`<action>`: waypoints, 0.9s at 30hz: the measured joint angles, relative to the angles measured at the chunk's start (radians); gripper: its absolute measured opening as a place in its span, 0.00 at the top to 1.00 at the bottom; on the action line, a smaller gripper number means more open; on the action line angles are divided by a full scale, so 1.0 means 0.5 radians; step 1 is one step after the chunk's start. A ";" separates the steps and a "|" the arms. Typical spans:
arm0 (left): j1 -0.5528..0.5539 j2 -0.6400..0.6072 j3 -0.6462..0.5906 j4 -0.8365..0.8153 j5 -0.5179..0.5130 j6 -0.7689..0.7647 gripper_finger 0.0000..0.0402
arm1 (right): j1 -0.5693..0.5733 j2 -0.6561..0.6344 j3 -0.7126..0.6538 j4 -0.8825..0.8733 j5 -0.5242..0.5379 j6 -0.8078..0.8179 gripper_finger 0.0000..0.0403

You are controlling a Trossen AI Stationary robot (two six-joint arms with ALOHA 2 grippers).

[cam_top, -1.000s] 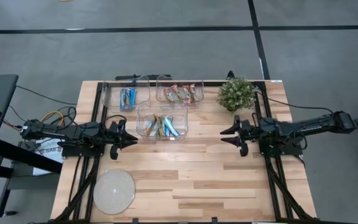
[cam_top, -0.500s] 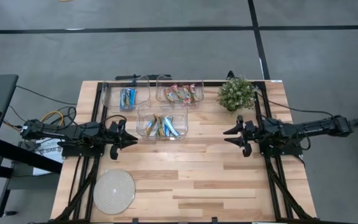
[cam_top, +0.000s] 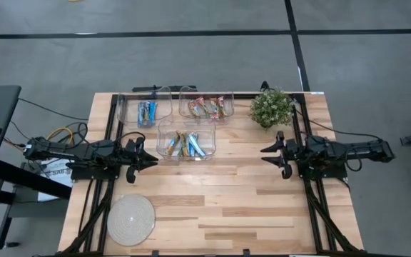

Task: Pick and place Granola Bars by type
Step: Return to Home Position

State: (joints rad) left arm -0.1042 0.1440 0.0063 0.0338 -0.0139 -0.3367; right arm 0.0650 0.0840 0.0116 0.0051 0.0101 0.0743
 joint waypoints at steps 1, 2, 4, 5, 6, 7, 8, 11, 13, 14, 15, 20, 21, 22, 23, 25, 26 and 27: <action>0.001 0.000 0.000 0.000 0.000 0.000 0.82 | 0.000 -0.013 0.000 -0.001 0.000 -0.010 0.66; 0.000 0.001 0.001 0.000 0.000 0.000 0.82 | 0.000 -0.024 0.000 -0.001 0.000 -0.011 0.66; 0.001 0.000 0.000 -0.001 0.000 0.000 0.82 | -0.003 -0.036 0.000 -0.002 -0.002 -0.012 0.66; 0.000 0.000 0.001 -0.001 0.000 0.000 0.82 | -0.003 -0.041 0.000 -0.003 -0.006 -0.012 0.66; 0.000 0.000 0.000 0.000 0.000 0.000 0.82 | -0.003 -0.043 0.000 -0.003 -0.008 -0.011 0.66; 0.000 0.001 0.000 0.000 0.000 0.000 0.82 | -0.003 -0.043 0.000 -0.004 -0.008 -0.010 0.66; 0.000 0.000 0.000 0.000 0.000 0.000 0.82 | -0.002 -0.042 0.000 -0.005 -0.008 -0.010 0.67; 0.000 0.000 0.000 0.000 0.000 0.000 0.82 | -0.003 -0.039 0.000 -0.007 -0.009 0.051 0.67; 0.000 0.000 0.000 0.000 0.000 0.000 0.82 | -0.003 -0.038 0.000 -0.008 -0.010 0.122 0.66; 0.001 0.000 0.000 -0.001 0.000 0.000 0.82 | -0.002 -0.038 0.000 -0.008 -0.010 0.154 0.66; 0.000 0.000 0.000 0.000 0.000 0.000 0.82 | -0.002 -0.038 0.000 -0.008 -0.010 0.174 0.66; 0.000 0.000 0.000 0.000 0.000 0.000 0.82 | -0.002 -0.038 0.000 -0.009 -0.013 0.182 0.66; 0.000 0.000 0.000 -0.001 0.000 0.000 0.82 | -0.002 -0.038 0.000 -0.009 -0.014 0.186 0.67; 0.000 0.000 0.000 0.000 0.000 0.000 0.82 | -0.002 -0.038 0.000 -0.010 -0.017 0.210 0.67; 0.001 0.000 0.000 -0.001 0.000 0.000 0.82 | -0.002 -0.038 0.000 -0.010 -0.018 0.242 0.67; 0.001 0.001 0.000 -0.001 0.000 0.000 0.82 | -0.002 -0.038 0.000 -0.010 -0.018 0.283 0.67; 0.000 0.000 0.000 0.000 0.000 0.000 0.82 | -0.002 -0.038 0.000 -0.010 -0.018 0.286 0.66; 0.000 0.000 0.000 0.000 0.000 0.000 0.82 | -0.002 -0.038 0.000 -0.010 -0.018 0.286 0.66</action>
State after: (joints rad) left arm -0.1042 0.1441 0.0063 0.0338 -0.0139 -0.3367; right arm 0.0639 0.0650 0.0116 0.0002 0.0010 0.2173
